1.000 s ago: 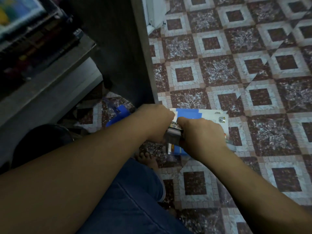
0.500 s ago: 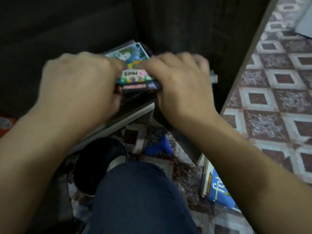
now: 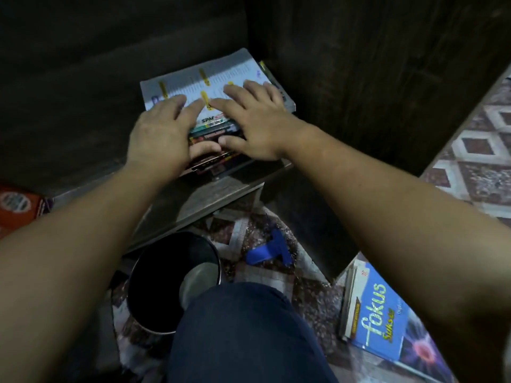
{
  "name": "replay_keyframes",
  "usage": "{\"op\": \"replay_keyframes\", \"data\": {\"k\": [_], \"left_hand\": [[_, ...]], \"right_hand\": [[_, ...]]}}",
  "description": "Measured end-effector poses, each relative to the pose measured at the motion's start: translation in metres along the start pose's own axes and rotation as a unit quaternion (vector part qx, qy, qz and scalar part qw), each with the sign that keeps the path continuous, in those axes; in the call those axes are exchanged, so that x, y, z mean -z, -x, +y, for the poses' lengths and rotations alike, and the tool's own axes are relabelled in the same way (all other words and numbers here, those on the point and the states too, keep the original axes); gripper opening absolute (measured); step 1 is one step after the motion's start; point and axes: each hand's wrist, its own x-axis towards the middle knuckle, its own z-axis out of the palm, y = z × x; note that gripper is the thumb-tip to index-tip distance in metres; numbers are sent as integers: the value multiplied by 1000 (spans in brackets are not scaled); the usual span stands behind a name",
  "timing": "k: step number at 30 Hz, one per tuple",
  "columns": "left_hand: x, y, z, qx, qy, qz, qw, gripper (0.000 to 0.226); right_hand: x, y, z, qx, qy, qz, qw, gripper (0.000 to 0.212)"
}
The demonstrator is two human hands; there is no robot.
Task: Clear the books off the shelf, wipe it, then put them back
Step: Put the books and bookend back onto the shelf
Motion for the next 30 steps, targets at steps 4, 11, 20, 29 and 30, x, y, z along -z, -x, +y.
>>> {"op": "replay_keyframes", "data": {"k": [4, 11, 20, 29, 30], "left_hand": [[-8, -7, 0, 4, 26, 25, 999, 76], [10, 30, 30, 66, 64, 100, 991, 58], [8, 64, 145, -163, 122, -16, 979, 33], [-30, 58, 315, -572, -25, -13, 820, 11], [-33, 58, 326, -558, -67, -17, 827, 13]], "right_hand": [[-3, -7, 17, 12, -8, 2, 1000, 54], [-9, 16, 9, -62, -55, 88, 993, 51], [-50, 217, 7, -206, -217, 50, 953, 40], [-157, 416, 24, -448, -154, -305, 826, 45], [-169, 423, 25, -443, -147, -320, 825, 53]]}}
